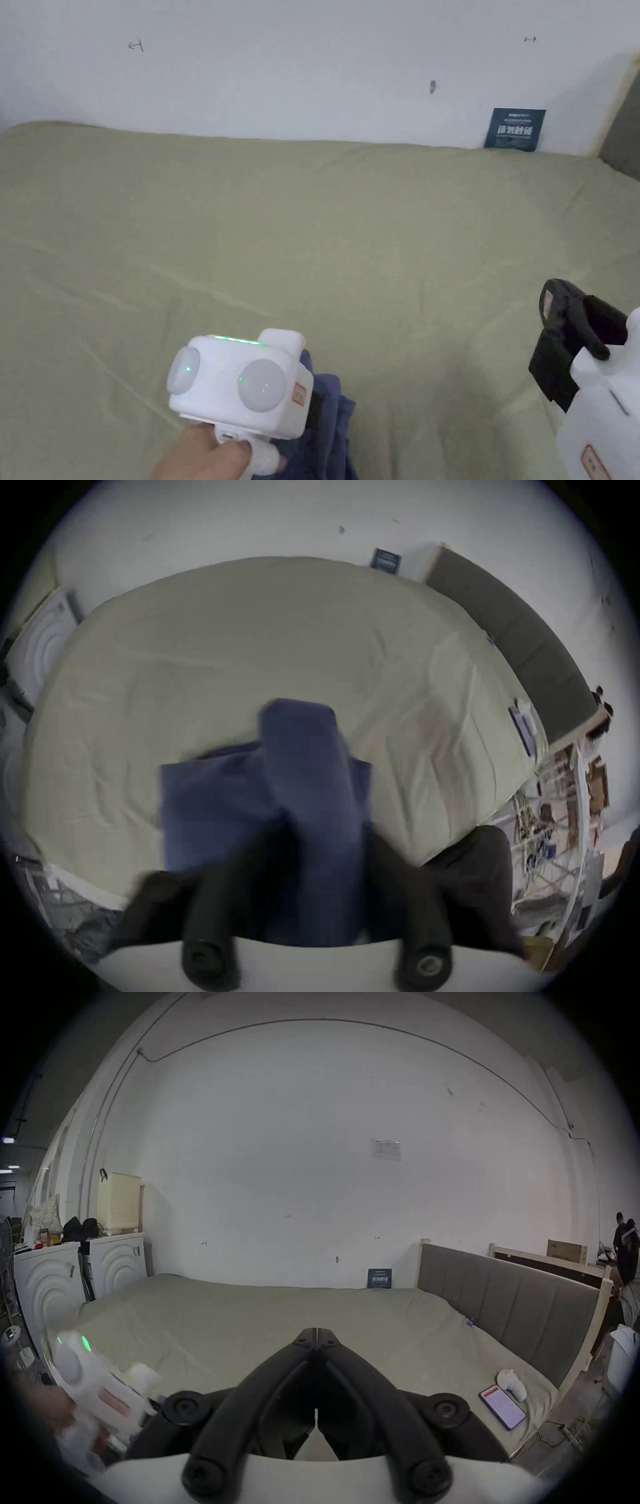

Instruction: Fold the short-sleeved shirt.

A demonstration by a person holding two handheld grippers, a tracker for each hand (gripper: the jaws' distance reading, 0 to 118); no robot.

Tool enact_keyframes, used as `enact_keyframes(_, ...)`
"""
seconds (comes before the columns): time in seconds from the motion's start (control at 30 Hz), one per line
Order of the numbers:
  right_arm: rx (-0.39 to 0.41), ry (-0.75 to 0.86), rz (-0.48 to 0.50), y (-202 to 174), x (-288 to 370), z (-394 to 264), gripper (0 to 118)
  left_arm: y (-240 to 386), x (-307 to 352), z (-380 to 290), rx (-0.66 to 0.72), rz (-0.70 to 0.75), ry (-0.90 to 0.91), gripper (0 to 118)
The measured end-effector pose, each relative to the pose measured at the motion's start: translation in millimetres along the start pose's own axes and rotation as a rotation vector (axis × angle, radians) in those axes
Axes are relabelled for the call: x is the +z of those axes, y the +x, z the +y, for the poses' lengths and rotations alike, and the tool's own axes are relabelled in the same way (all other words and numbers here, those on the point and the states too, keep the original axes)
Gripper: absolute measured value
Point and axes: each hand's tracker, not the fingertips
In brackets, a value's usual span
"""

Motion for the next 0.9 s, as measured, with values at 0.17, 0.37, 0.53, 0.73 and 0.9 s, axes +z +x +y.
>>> enact_keyframes(0.17, -0.003, -0.018, -0.017, 9.5, 1.5, -2.7, 0, 16.1, -31.6, -10.6, 0.058, -0.152, 0.005, 109)
enact_keyframes(0.37, -0.038, -0.047, -0.007, 11.4, -1.3, -10.0, 0, -34.6, 27.9, -8.1, 0.225, -0.312, 0.117, 0)
enact_keyframes(0.53, -0.065, -0.089, 0.030, 3.8, -8.0, -19.5, 0, -57.1, 15.7, -26.3, 0.246, -0.450, 0.045, 0)
enact_keyframes(0.73, -0.079, -0.170, 0.083, -0.3, -10.4, -33.2, 0, -54.8, -77.2, -64.4, 0.339, -0.628, -0.114, 0)
enact_keyframes(0.9, -0.107, -0.285, 0.131, -1.6, -18.0, -51.0, 0, -65.0, -79.6, -66.6, 0.390, -0.659, -0.112, 0)
